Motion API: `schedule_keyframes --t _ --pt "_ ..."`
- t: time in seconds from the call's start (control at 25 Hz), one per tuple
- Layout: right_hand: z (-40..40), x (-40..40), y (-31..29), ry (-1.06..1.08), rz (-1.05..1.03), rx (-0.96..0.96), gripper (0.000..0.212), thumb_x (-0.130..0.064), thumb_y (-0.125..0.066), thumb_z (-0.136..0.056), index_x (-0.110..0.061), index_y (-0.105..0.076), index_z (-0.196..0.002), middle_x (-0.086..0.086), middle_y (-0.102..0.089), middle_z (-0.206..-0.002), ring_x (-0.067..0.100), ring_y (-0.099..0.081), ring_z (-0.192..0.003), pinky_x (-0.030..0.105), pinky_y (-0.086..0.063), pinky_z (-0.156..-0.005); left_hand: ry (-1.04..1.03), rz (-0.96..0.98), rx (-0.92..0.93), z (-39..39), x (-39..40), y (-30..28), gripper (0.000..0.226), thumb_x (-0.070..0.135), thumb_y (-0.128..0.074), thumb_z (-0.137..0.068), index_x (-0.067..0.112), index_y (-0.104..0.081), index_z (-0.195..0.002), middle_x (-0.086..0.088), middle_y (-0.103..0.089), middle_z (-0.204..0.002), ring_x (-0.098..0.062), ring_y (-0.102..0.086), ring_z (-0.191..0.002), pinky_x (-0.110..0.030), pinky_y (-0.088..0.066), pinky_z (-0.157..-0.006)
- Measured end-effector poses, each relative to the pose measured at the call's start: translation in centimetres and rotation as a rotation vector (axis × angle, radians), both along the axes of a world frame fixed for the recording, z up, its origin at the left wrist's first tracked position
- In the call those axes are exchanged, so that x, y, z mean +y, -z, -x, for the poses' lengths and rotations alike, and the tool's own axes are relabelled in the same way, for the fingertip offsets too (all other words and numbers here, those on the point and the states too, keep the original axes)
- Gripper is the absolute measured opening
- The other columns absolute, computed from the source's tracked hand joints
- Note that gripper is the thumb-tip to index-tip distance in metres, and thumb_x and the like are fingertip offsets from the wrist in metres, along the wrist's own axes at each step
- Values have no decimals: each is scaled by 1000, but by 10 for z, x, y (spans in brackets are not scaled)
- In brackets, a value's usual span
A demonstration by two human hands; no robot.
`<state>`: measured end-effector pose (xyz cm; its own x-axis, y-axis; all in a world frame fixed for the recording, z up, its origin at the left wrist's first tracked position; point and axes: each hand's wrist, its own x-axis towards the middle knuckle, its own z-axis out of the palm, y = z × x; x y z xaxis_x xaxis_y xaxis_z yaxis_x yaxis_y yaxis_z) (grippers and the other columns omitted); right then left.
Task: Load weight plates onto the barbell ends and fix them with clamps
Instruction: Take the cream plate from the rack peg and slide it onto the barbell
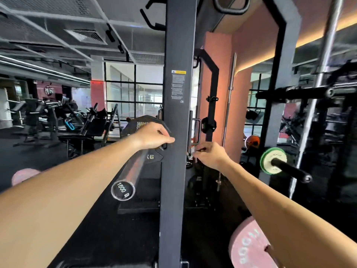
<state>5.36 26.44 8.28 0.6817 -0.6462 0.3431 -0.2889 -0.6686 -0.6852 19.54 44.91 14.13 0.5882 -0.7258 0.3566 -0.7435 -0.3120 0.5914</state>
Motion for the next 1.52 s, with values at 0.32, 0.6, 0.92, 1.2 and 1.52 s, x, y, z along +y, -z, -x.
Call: schedule_keyframes --t 0.32,0.6,0.92,1.2,1.52 --pt "170 -66 -6 173 47 64 11 -28 -72 -86 -22 -78 -93 -3 -72 -95 18 -66 -91 26 -55 -76 219 -97 -5 122 -86 14 19 43 -77 -84 24 -76 -87 11 -67 -78 -3 -61 -73 -19 -40 -61" --pt "283 -181 4 317 55 108 22 -33 -75 -82 -26 -78 -104 -5 -70 -98 18 -65 -99 20 -45 -74 312 -183 -21 200 -220 48 21 40 -77 -84 19 -76 -89 7 -71 -76 -6 -62 -68 -19 -46 -60" --pt "320 -330 34 327 19 162 28 -37 -73 -84 -27 -75 -110 0 -73 -115 21 -65 -110 21 -43 -81 271 -215 90 227 -366 95 26 41 -79 -82 26 -73 -103 7 -73 -86 -9 -66 -77 -22 -46 -65" --pt "240 -427 65 278 -43 157 33 -44 -71 -83 -28 -75 -112 -3 -74 -101 21 -67 -106 23 -46 -81 254 -214 155 174 -485 126 69 33 -80 -82 19 -52 -143 6 -65 -103 -12 -67 -91 -24 -55 -73" --pt "147 -524 77 223 -46 198 55 -42 -70 -86 -24 -60 -137 6 -70 -125 28 -64 -116 29 -47 -95 110 -174 156 117 -584 148 74 49 -76 -65 26 -58 -132 6 -70 -104 -17 -66 -97 -32 -55 -82"
